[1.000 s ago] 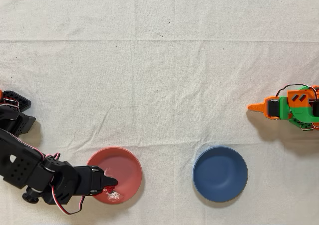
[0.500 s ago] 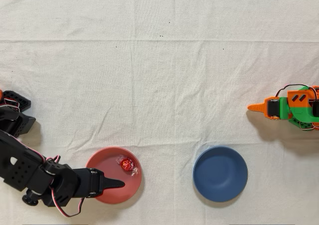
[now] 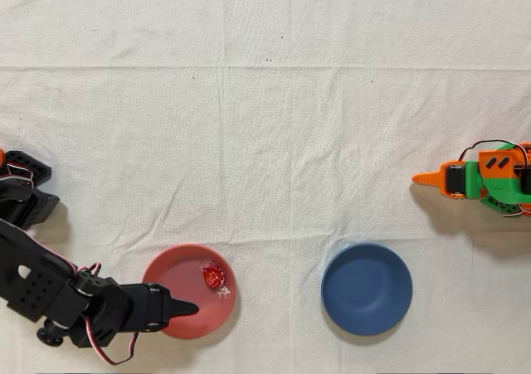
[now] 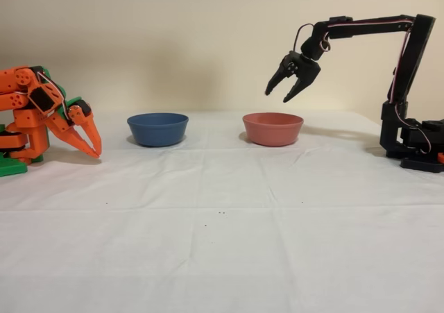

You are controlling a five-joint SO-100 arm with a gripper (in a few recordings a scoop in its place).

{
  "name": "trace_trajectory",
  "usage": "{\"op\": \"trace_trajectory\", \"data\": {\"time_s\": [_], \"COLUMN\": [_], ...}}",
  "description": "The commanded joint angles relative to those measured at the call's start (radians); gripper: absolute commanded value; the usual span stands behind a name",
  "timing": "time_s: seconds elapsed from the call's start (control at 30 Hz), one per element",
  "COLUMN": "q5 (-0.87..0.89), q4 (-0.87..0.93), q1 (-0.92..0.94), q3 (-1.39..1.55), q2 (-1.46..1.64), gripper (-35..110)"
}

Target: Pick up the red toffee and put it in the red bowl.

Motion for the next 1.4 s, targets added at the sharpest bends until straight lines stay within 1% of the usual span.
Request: {"op": "trace_trajectory", "data": {"time_s": [0.0, 0.17, 0.33, 0.43, 0.53, 0.6, 0.73, 0.87, 1.03, 1.23, 1.37], "q5": [-0.018, 0.025, 0.166, 0.219, 0.247, 0.244, 0.250, 0.276, 0.374, 0.492, 0.528], "q4": [0.035, 0.063, 0.091, 0.117, 0.104, 0.061, -0.061, -0.166, -0.126, -0.213, -0.265], "q1": [-0.002, -0.011, -0.044, -0.081, -0.112, -0.132, -0.173, -0.222, -0.282, -0.360, -0.410], "q3": [-0.058, -0.058, -0.064, -0.066, -0.066, -0.040, 0.074, 0.270, 0.428, 0.604, 0.732], "q2": [0.081, 0.129, 0.193, 0.242, 0.296, 0.345, 0.476, 0.663, 0.836, 1.026, 1.177], "gripper": [8, 3, 1, 1, 0, 0, 0, 0, 0, 0, 1]}}
